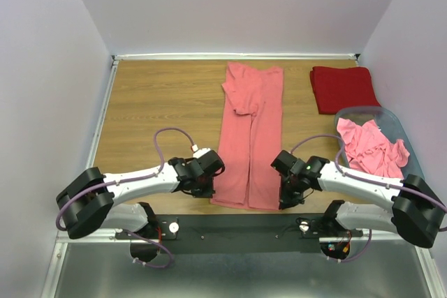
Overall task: Fold and stack the t-shirts
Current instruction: Fold the tshirt
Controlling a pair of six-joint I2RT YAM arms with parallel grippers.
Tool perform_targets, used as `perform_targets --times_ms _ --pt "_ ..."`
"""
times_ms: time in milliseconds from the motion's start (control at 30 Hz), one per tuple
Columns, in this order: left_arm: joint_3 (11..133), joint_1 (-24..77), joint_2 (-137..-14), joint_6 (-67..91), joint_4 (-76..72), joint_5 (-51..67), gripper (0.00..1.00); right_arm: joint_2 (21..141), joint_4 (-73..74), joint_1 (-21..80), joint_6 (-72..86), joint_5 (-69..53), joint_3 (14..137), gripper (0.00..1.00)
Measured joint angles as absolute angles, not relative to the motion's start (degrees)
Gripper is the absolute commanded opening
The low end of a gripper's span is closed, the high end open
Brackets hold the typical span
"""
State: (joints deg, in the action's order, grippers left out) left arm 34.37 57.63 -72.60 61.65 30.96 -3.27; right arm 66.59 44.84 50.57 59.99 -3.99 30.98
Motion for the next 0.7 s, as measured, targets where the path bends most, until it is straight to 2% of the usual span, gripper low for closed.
perform_targets --times_ms 133,233,367,400,500,533,700 --pt "34.3 57.8 -71.4 62.0 31.9 -2.8 0.01 65.7 46.8 50.6 60.0 -4.0 30.8 0.01" --pt "34.0 58.0 -71.2 62.3 31.8 -2.0 0.12 65.6 47.5 50.6 59.9 -4.0 30.6 0.08" --pt "33.9 59.1 -71.2 62.5 31.6 -1.0 0.13 65.6 48.0 50.6 59.2 -4.1 30.9 0.12" --pt "34.0 59.8 -71.2 62.6 31.4 -0.4 0.15 65.6 48.2 50.6 59.1 -4.1 31.1 0.19" --pt "34.0 62.0 -71.4 62.6 30.7 1.6 0.28 65.6 49.0 50.6 58.4 -4.4 32.5 0.29" --pt "34.0 62.4 -71.4 62.8 30.7 2.1 0.41 65.5 49.3 50.6 58.3 -4.4 33.2 0.30" --pt "34.4 63.0 -68.3 64.8 33.0 2.7 0.61 63.6 50.7 50.3 57.8 -3.4 38.5 0.35"
